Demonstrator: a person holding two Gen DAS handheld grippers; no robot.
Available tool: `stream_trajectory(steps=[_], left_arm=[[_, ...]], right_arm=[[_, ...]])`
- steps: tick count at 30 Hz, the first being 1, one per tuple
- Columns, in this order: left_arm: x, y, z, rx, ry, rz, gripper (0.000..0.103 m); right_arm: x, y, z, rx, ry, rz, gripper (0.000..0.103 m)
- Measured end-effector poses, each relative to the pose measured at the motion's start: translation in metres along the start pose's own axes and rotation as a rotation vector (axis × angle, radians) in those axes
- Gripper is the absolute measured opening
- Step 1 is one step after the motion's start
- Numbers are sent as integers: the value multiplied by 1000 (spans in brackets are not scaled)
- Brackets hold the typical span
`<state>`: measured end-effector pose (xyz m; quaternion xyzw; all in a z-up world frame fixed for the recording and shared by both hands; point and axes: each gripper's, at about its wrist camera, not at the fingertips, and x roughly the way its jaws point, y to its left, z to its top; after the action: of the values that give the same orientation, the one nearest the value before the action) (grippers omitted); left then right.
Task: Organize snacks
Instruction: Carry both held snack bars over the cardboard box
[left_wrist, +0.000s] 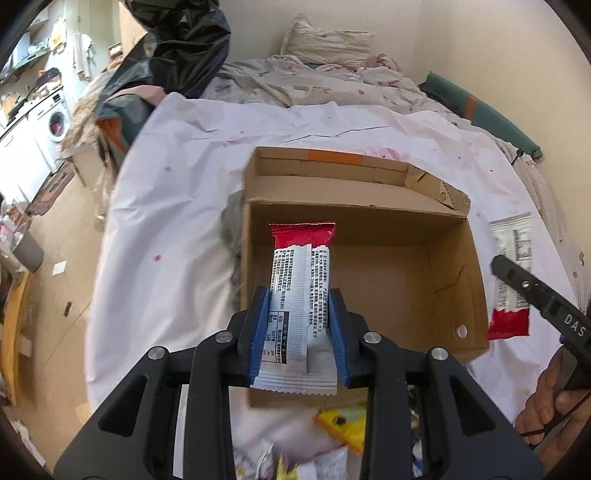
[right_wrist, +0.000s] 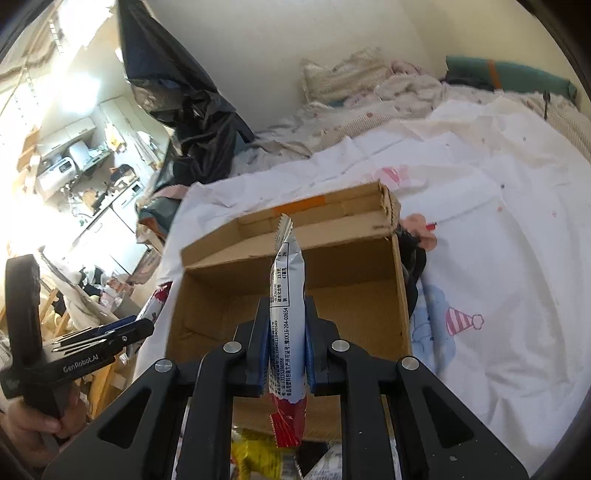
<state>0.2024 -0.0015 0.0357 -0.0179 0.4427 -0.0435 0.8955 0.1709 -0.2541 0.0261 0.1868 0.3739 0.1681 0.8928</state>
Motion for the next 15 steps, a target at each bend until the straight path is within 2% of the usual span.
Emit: stream_trajectory(steps=[3,9,12,15], left_arm=[[21,-1,-8,-16,26,-25,28],[43,0,-13,-14,68,21,28],[49,3,-14,-35,95,8,28],[50,2,-16,-33,97,-1,28]], right_arm=[[11,-5,-4,32,42,-18,16],[29,-15,-14,53,118,-48,16],[36,-19,-18,69,150,-67,16],[43,-20,-23,51,179,-134,16]])
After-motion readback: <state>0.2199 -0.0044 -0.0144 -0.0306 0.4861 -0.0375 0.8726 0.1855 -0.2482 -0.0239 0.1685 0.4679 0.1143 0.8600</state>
